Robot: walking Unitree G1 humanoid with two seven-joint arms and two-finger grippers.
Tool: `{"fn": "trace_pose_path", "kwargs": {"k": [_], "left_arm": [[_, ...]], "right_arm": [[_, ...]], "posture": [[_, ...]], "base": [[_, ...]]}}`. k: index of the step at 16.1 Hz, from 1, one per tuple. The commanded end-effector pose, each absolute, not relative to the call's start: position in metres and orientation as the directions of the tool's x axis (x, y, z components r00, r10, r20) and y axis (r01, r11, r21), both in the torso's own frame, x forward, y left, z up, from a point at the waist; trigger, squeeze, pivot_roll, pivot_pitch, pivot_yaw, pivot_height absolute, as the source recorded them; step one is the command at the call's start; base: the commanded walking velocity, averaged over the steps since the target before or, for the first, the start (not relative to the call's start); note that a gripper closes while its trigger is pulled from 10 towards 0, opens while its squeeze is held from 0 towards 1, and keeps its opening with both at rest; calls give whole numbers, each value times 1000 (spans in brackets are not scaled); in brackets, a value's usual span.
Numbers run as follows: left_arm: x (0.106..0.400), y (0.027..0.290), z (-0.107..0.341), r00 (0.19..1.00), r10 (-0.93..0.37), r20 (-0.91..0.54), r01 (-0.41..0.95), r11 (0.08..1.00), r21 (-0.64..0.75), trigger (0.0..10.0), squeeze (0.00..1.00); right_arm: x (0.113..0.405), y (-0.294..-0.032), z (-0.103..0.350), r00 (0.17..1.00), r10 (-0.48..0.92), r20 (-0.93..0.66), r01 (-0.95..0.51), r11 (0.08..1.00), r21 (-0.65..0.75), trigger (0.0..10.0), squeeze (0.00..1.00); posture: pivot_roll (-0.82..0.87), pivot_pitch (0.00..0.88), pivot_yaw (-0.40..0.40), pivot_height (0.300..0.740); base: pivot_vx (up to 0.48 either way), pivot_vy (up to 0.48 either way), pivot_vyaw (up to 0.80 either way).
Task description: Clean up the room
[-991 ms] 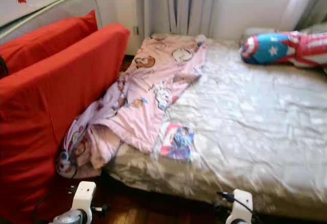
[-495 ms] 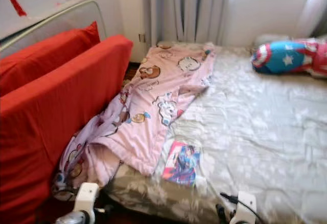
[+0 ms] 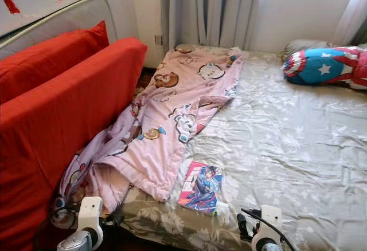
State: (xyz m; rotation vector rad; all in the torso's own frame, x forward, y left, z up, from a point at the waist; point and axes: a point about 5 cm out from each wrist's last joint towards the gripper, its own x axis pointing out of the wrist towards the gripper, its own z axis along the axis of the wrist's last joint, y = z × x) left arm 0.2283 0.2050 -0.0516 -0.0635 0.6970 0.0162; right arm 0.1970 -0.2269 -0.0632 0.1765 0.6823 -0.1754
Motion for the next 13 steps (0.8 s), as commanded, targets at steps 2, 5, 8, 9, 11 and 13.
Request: {"fn": "trace_pose_path", "kwargs": {"k": [2,5,8,9,11,13], "left_arm": [[227,208,-49,807,-6,-591,-37,998,-60,10000,0],[232,206,-42,853,-34,-520,-1,998,-67,10000,0],[233,206,-38,883,-31,-467,-20,995,-103,10000,0],[293,195,9,951,-53,-305,23,994,-103,10000,0],[328,185,48,983,-64,-173,48,994,-99,10000,0],[325,189,46,985,-53,-165,36,994,-101,10000,0]], "right_arm": [[198,-231,-58,798,-172,-578,266,961,81,10000,0],[304,-215,20,930,-170,-327,213,972,100,10000,0],[324,-212,47,973,-123,-196,145,984,102,10000,0],[327,-211,52,979,-123,-165,142,984,108,10000,0],[325,-208,49,982,-98,-159,118,986,120,10000,0],[319,-205,42,981,-85,-175,109,986,129,10000,0]], "posture": [[23,0,-17,740],[29,0,-19,740],[26,0,-17,740],[26,0,-18,740],[27,0,-20,740],[28,0,-20,740]], "base": [[0,0,0],[0,0,0],[0,0,0],[0,0,0],[0,0,0],[0,0,0]]}}
